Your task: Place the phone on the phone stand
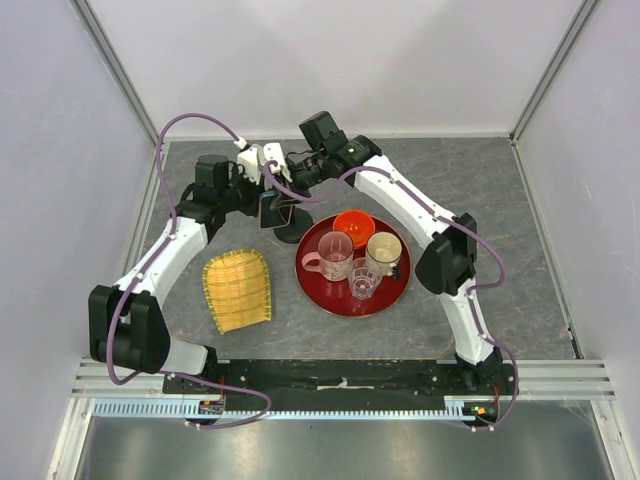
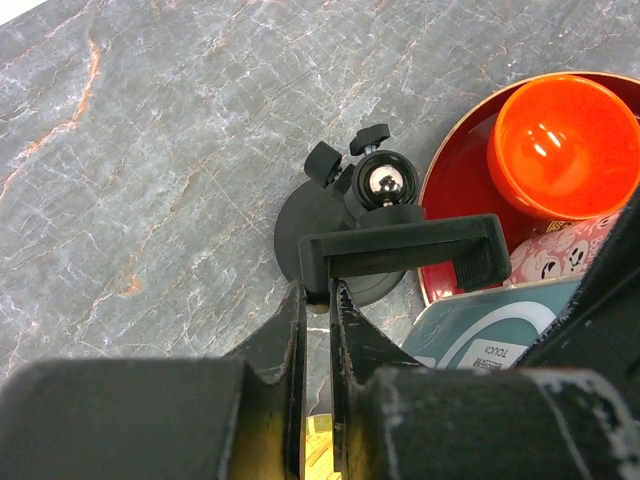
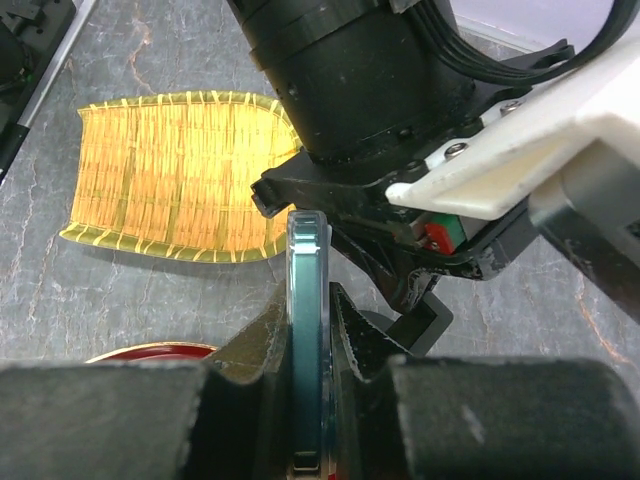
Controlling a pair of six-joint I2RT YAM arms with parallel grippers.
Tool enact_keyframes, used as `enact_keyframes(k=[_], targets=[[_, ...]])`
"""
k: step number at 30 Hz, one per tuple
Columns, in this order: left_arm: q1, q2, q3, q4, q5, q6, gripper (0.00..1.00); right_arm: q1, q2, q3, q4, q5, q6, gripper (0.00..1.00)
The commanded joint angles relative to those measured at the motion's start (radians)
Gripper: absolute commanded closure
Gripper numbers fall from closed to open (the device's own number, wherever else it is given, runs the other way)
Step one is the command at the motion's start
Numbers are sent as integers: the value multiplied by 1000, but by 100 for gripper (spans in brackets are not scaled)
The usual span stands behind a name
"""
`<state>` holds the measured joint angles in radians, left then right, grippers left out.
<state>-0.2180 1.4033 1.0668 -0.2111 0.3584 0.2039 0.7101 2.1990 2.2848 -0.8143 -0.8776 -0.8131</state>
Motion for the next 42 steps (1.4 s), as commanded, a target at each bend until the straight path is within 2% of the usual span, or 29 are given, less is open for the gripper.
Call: enact_keyframes(k=[1,5,11,17,20,23,27,34,37,38,42], targets=[[-18,-9,27,-43,122,9,98,-4,28,142,156,-75,-37,100],[-20,-6,35,-50,136,8,98,-6,41,153,220,-132,-35,100],[-21,0,41,-57,157,8,98,-5,59,131,383,-268,61,100],[-20,16,54,-80,171,-1,98,2,22,79,399,-285,31,100],[-23,16,62,-91,174,-8,98,3,-25,27,373,-302,-4,100],[-24,14,65,-103,145,-14,98,6,-102,-94,328,-244,-65,100],[-24,25,81,-135,111,-27,98,8,-168,-145,273,-166,-69,100],[-23,-12,68,-168,71,8,98,18,-214,-179,256,-184,-64,100],[-14,-29,73,-195,106,87,98,54,-245,-203,224,-182,-173,100],[3,-27,78,-200,161,112,98,60,-239,-197,222,-187,-182,100],[42,-13,107,-235,297,156,98,66,-144,-38,78,-221,-256,100]])
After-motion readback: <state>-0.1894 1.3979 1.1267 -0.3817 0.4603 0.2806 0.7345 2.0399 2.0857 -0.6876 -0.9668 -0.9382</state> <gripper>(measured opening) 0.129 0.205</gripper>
